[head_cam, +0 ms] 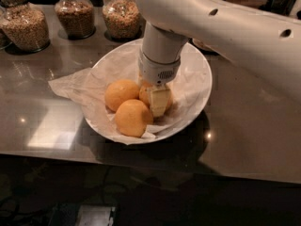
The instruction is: Pick orange from white bowl
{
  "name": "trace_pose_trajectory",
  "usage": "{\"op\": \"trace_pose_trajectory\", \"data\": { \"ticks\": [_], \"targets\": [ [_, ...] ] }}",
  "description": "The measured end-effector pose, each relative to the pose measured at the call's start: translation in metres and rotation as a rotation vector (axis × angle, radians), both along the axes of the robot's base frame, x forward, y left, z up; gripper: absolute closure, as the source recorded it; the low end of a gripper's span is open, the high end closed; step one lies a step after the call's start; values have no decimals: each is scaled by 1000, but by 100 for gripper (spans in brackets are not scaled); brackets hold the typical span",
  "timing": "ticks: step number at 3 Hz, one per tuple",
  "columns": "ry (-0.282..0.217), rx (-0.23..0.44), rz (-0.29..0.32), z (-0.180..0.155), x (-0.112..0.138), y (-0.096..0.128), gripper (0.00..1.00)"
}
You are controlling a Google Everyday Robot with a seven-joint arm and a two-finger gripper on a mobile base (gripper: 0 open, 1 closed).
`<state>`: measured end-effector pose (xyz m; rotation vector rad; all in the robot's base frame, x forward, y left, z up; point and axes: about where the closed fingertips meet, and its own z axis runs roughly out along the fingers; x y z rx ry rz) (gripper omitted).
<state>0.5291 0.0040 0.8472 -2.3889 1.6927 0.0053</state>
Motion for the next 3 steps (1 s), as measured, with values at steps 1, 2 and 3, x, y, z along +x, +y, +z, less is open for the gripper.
{"op": "trace_pose_trajectory", "data": {
  "ticks": [1, 2, 3],
  "targets": [
    [0, 0, 0, 0, 0, 0, 58],
    [17, 0, -11, -3, 2, -3, 77],
    [36, 6, -26, -7, 4, -7, 99]
  ]
}}
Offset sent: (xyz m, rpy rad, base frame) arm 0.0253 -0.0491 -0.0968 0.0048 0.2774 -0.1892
